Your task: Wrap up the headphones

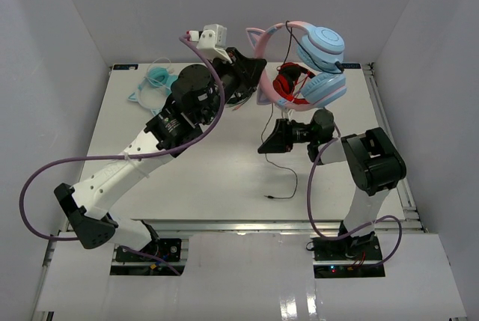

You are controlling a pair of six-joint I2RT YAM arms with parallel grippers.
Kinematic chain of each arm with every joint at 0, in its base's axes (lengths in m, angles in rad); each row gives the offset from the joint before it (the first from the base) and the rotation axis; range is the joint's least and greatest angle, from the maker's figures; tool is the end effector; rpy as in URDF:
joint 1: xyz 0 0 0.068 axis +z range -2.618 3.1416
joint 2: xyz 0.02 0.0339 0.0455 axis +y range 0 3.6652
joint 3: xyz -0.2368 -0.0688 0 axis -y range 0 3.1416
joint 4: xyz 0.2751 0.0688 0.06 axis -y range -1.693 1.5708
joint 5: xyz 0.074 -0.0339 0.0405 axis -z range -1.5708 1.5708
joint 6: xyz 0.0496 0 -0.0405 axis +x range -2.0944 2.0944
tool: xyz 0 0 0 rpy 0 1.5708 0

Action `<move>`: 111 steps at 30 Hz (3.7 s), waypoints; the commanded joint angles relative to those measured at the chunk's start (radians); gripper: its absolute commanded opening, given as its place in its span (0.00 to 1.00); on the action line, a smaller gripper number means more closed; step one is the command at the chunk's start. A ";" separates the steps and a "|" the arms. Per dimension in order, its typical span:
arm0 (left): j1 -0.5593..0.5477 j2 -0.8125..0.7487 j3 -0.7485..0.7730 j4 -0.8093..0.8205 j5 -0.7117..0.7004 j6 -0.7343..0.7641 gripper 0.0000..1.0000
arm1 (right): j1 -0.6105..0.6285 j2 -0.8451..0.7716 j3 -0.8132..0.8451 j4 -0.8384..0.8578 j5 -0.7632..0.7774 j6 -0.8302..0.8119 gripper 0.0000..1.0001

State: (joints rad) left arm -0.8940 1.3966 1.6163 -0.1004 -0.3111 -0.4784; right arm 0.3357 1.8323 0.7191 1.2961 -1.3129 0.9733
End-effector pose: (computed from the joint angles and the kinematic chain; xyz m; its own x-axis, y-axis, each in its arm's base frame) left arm 0.2340 -0.2670 0.4797 -0.1879 -0.4659 -0.8647 0.5242 0.6969 -0.4894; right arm 0.3069 0.1579 0.1377 -0.7150 -0.0262 -0.6986 -0.6943 -0.0903 0.7140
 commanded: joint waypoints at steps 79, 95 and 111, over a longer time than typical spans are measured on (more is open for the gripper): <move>0.059 0.083 -0.414 -0.005 0.095 0.347 0.00 | 0.092 -0.817 0.501 -1.849 1.371 -2.170 0.08; 0.044 0.035 -0.570 0.044 0.404 0.309 0.00 | 0.020 -0.716 0.563 -1.857 1.016 -1.902 0.08; 0.009 0.001 -0.574 0.053 0.488 0.248 0.00 | -0.077 -0.613 0.434 -1.704 0.810 -1.671 0.08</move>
State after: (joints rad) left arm -0.8595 1.4586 1.0515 -0.0772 0.0692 -0.1982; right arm 0.2848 1.2033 1.1564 -0.5431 -0.4468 -0.7832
